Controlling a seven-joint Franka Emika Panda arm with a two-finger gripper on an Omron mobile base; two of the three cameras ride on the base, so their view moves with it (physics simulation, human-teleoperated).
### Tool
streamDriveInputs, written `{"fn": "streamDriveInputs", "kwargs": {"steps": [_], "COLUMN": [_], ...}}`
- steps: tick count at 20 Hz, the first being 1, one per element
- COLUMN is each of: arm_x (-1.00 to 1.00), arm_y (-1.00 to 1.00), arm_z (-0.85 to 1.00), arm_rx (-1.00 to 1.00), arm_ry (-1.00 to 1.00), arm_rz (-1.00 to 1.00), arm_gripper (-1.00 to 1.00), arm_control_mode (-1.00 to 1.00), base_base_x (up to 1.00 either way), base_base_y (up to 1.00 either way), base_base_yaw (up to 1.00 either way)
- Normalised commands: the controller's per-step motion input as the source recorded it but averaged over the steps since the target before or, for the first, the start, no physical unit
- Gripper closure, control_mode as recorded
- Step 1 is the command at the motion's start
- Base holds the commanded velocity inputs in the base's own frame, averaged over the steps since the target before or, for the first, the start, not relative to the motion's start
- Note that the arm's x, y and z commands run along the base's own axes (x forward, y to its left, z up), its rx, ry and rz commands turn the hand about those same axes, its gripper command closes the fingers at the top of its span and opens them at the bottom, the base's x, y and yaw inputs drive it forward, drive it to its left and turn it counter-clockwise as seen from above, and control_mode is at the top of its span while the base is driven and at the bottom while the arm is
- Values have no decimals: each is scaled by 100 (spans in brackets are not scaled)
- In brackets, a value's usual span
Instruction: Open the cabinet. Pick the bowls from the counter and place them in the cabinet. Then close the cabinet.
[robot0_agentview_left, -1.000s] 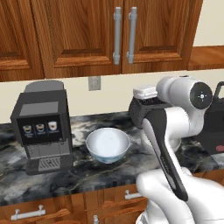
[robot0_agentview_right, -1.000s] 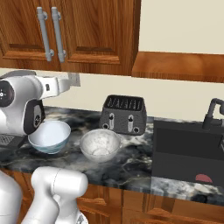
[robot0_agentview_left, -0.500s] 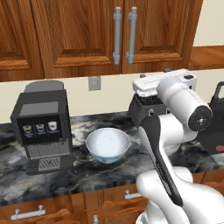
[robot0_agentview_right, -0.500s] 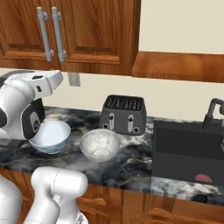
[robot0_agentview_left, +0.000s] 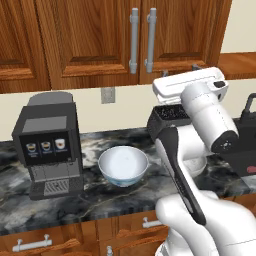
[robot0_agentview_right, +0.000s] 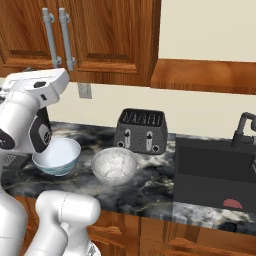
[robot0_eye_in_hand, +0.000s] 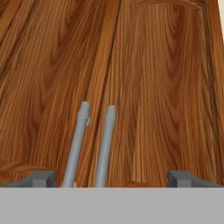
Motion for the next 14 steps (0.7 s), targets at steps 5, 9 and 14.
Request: {"fn": "streamDriveInputs", "kwargs": {"steps": [5, 9, 14], "arm_x": [11, 25, 33], "arm_y": [0, 0, 0], "arm_z": [6, 0, 0], "arm_rx": [0, 0, 0], "arm_ry": [0, 0, 0], "arm_rz": [0, 0, 0], "arm_gripper": [-100, -100, -100], "arm_control_mode": [-100, -100, -100], "base_base_x": [0, 0, 0], "base_base_y": [0, 0, 0], "base_base_yaw": [0, 0, 0]}}
